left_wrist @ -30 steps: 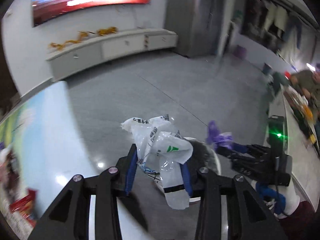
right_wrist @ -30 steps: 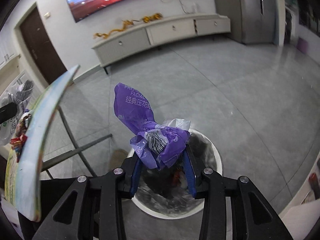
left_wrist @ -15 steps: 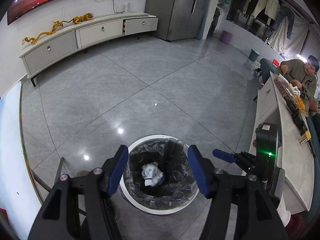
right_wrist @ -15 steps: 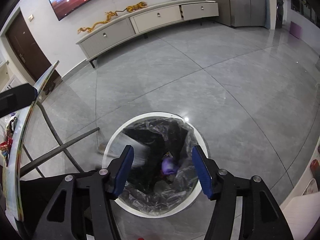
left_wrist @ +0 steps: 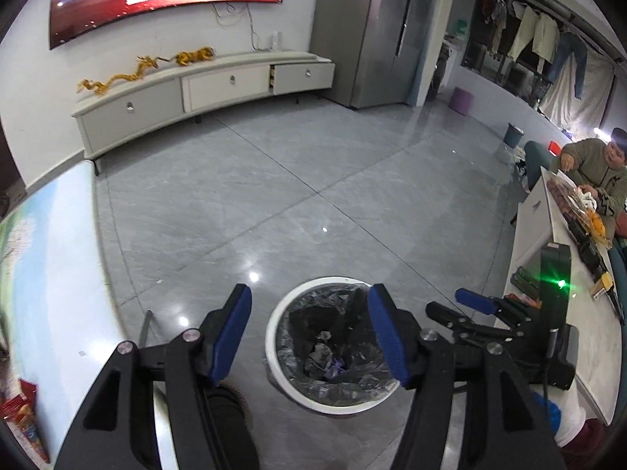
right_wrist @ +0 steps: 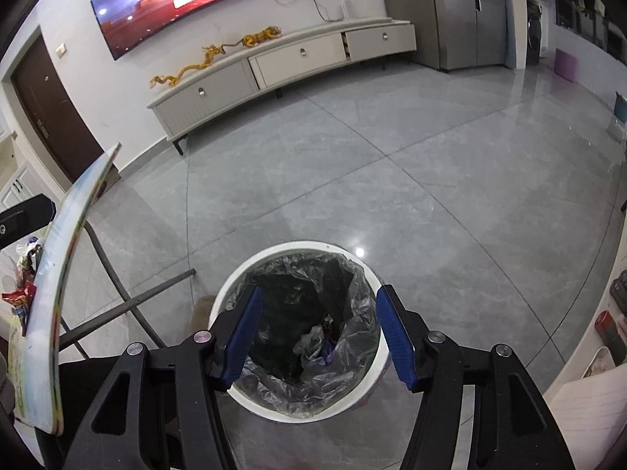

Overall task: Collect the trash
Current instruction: 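Carry both items over the bin and open both tools to drop them, then move both open tools back to the trash pile on the table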

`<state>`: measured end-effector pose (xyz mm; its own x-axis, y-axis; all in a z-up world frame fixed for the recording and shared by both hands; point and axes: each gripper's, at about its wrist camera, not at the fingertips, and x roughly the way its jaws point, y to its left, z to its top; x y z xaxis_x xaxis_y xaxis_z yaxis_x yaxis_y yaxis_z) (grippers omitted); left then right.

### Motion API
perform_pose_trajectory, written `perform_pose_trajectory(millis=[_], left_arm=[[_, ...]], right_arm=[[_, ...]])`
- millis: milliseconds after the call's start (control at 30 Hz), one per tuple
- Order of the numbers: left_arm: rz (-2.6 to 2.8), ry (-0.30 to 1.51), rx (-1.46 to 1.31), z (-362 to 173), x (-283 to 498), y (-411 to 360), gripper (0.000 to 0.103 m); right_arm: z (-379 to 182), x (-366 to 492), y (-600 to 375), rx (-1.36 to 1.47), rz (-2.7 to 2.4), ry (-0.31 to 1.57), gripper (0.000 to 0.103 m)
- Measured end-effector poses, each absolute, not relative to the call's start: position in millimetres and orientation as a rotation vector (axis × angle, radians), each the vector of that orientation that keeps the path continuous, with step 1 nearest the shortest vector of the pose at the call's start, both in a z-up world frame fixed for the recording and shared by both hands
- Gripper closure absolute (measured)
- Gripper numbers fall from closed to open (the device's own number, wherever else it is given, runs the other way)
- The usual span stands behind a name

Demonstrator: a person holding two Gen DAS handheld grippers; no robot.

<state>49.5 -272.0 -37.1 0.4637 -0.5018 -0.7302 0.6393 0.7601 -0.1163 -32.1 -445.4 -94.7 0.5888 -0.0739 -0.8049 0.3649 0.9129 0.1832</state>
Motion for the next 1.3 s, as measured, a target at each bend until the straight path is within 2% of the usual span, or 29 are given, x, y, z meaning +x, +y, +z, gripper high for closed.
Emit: perform_pose_trajectory(millis=[267, 567, 900, 1067, 1300], left_arm=[[-0.596, 0.759, 0.145, -15.8, 36.6, -201.1, 0.043], [-0.407, 0.690, 0.023, 1.3, 27.0, -71.7, 0.040], [-0.139, 0.740, -0.132, -29.0, 40.6, 78.9, 0.040], [-0.086, 0.785, -0.179, -49.5, 59.0, 118.6, 0.040], [-0.113, 0.844, -0.185, -68.6, 91.0, 124.4, 0.040]], right_arm=[[-59.2, -25.6, -408.5, 0.305, -0.192, 0.847, 0.043], [-21.9, -10.3, -341.1, 0.252, -0.051, 0.795, 0.043], [-2.3, 24.9, -223.8, 0.147, 0.240, 0.813, 0.041], [-11.6, 46.2, -170.6, 0.133, 0.402, 0.852, 0.038], [-36.3, 76.9, -92.1, 0.089, 0.589, 0.918, 0.037]])
